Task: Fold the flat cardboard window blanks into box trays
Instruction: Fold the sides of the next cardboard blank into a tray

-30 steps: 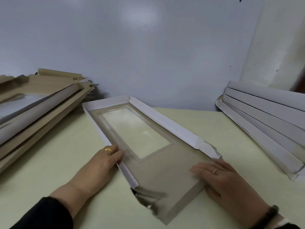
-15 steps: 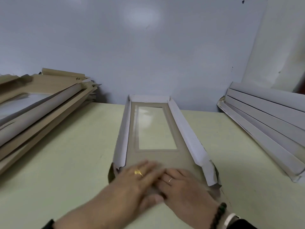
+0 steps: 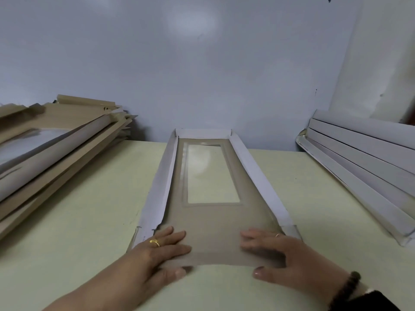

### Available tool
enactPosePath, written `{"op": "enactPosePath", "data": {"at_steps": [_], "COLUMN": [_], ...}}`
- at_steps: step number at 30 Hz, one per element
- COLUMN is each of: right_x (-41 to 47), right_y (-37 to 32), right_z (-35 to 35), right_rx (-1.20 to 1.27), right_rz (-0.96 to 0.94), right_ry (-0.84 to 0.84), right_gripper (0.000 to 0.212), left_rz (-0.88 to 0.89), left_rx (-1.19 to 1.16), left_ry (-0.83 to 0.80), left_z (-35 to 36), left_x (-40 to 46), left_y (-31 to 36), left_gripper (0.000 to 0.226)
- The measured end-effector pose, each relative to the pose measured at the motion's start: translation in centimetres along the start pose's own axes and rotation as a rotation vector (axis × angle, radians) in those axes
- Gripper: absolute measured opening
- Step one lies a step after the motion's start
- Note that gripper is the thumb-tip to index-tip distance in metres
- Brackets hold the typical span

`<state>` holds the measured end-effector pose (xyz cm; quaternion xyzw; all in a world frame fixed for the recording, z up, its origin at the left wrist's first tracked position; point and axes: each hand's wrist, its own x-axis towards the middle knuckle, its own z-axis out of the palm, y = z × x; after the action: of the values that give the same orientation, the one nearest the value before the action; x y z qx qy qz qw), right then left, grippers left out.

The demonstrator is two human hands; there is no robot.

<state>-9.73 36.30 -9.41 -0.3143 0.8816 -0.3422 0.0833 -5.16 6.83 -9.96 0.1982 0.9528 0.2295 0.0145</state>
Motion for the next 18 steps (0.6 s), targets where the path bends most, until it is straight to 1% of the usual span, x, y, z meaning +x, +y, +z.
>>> {"op": "enactPosePath", "data": {"at_steps": [1, 2, 3, 4, 5, 7, 8, 10, 13, 15, 16, 18], "right_x": [-0.1, -0.2, -0.1, -0.1, 0.0, 0.1, 0.2, 0.4, 1.0, 1.5, 1.8, 2.2], "right_y": [0.2, 0.3, 0.3, 0.5, 0.4, 0.0, -0.1, -0.2, -0.2, -0.7, -0.9, -1.1], "right_z": [-0.2, -0.3, -0.4, -0.3, -0.2, -0.1, 0.0, 0.4, 1.0, 1.5, 1.7, 2.0], "right_rx": [0.055, 0.091, 0.113, 0.127, 0.146, 0.197, 0.199, 0.114, -0.051, -0.127, -0.159, -0.233], "right_rz": [0.011, 0.019, 0.015, 0.004, -0.006, -0.012, -0.005, -0.002, -0.024, -0.009, 0.017, 0.054], "right_ry": [0.039, 0.069, 0.096, 0.125, 0.153, 0.207, 0.219, 0.242, 0.389, 0.467, 0.482, 0.486], "right_gripper": [0.04, 0.033, 0.026, 0.019, 0.014, 0.016, 0.013, 0.017, 0.02, 0.02, 0.021, 0.022], "left_rz": [0.042, 0.019, -0.019, -0.023, -0.005, 0.013, 0.004, -0.044, -0.114, -0.145, -0.165, -0.201], "left_rx": [-0.042, -0.113, -0.177, -0.196, -0.18, -0.159, -0.153, -0.106, -0.031, 0.024, 0.078, 0.249], "left_ry": [0.052, 0.054, 0.056, 0.076, 0.109, 0.182, 0.208, 0.237, 0.314, 0.386, 0.405, 0.39], "left_z": [0.2, 0.0, -0.2, -0.2, -0.1, 0.0, 0.0, -0.1, -0.4, -0.4, -0.4, -0.5], "left_x": [-0.1, -0.1, -0.1, -0.1, 0.0, 0.1, 0.1, 0.1, 0.4, 0.7, 0.9, 1.2], "left_y": [-0.4, -0.5, -0.5, -0.5, -0.4, -0.1, 0.3, 0.6, 0.8, 0.7, 0.8, 1.1], "left_gripper": [0.067, 0.05, 0.04, 0.036, 0.036, 0.039, 0.039, 0.034, 0.036, 0.029, 0.027, 0.036]}}
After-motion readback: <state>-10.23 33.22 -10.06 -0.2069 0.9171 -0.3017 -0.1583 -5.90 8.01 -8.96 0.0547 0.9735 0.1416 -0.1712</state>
